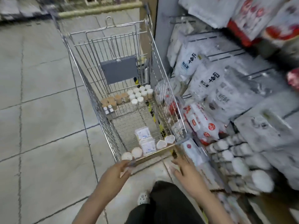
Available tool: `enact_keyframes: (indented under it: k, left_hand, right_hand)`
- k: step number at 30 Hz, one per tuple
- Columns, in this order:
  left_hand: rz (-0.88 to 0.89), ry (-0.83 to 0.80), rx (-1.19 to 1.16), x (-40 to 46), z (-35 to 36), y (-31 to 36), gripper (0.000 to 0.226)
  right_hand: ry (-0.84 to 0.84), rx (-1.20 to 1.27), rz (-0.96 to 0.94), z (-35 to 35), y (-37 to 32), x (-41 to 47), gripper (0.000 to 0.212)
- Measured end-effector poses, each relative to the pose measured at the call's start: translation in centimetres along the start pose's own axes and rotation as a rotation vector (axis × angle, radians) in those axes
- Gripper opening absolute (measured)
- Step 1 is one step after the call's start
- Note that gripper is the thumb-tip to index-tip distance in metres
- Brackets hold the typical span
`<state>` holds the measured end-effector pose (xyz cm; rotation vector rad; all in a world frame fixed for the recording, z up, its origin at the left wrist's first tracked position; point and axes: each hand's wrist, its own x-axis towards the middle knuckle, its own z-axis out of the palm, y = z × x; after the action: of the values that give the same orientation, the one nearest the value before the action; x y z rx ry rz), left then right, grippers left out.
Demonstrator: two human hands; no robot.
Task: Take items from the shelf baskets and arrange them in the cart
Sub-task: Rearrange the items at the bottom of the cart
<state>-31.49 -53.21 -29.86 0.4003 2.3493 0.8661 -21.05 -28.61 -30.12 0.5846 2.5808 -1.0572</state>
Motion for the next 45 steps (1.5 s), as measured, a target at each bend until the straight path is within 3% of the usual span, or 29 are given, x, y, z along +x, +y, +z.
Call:
enact_keyframes:
  k: [5, 13, 22, 29, 36, 45]
  left_hand:
    - [0.024, 0.003, -0.068, -4.6, -1.7, 2.0, 0.037]
    - [0.172, -0.007, -0.05, -7.4, 0.4, 9.4, 0.021]
    - [0.494, -0.299, 0.089, -15.8, 15.2, 22.9, 0.027]
    - [0.639, -0.598, 0.109, -26.4, 27.7, 29.2, 0.024]
    - [0.771, -0.741, 0.13, -31.7, 32.2, 33.9, 0.025]
    - [1.038, -0.797, 0.01, -33.2, 35.2, 44.7, 0.024]
  right_hand:
    - [0.067, 0.121, 0.112, -1.2, 1.4, -7.5, 0.03]
    - [0.254, 0.219, 0.227, -4.3, 4.0, -18.0, 0.029]
    - [0.579, 0.319, 0.448, -6.5, 13.0, -39.9, 0.011]
    - [0.757, 0.436, 0.693, -4.9, 19.3, -56.0, 0.021]
    - [0.918, 0.478, 0.739, -5.7, 20.7, -63.8, 0.02]
    - [1.154, 0.334, 0.609, -12.9, 22.4, -65.5, 0.018]
